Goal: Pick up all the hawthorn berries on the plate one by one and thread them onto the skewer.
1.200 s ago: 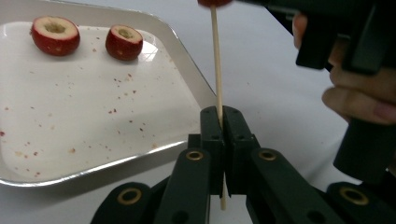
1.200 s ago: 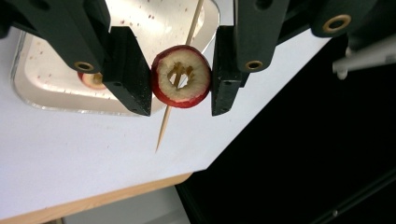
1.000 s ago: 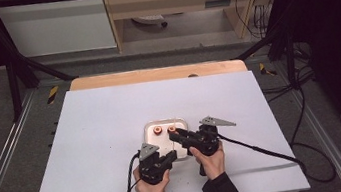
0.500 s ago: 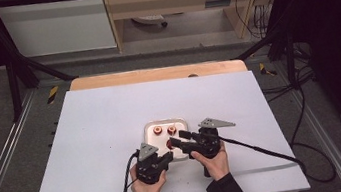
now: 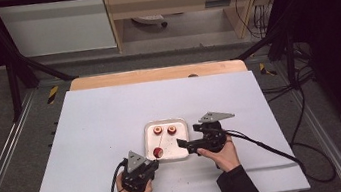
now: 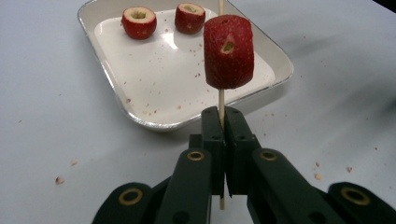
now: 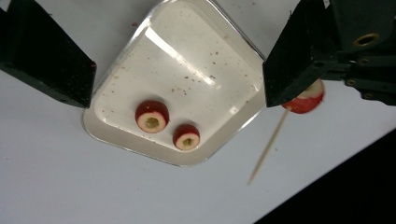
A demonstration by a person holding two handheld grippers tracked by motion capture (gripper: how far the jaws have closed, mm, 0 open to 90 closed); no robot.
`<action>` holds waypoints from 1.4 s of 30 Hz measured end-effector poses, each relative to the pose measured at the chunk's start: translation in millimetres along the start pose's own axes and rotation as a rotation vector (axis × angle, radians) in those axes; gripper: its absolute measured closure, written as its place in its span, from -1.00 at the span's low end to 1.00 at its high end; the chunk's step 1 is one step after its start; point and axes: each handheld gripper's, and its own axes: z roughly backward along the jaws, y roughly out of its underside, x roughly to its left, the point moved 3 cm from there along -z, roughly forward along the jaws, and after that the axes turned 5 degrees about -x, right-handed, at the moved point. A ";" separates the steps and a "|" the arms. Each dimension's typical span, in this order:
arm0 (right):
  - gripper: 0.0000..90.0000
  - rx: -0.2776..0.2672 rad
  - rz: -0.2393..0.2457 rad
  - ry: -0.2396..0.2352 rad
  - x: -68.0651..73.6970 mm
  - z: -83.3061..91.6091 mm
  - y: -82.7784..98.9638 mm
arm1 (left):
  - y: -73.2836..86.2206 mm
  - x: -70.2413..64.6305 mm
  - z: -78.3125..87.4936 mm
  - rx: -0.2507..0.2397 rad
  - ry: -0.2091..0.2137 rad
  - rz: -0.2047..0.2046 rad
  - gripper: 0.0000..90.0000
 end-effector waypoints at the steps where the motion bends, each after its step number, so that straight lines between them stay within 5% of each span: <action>1: -0.77 0.015 0.011 0.008 -1.7 -0.6 0.3 | 1.1 1.1 1.6 0.000 0.003 -0.002 0.96; 18: -0.81 0.255 0.202 0.046 -11.3 -18.5 -16.2 | 8.7 9.7 14.2 0.011 0.034 -0.022 0.96; 42: -0.77 0.412 0.240 0.034 -17.3 -69.7 -42.6 | 9.9 15.7 16.0 0.011 0.046 -0.019 0.96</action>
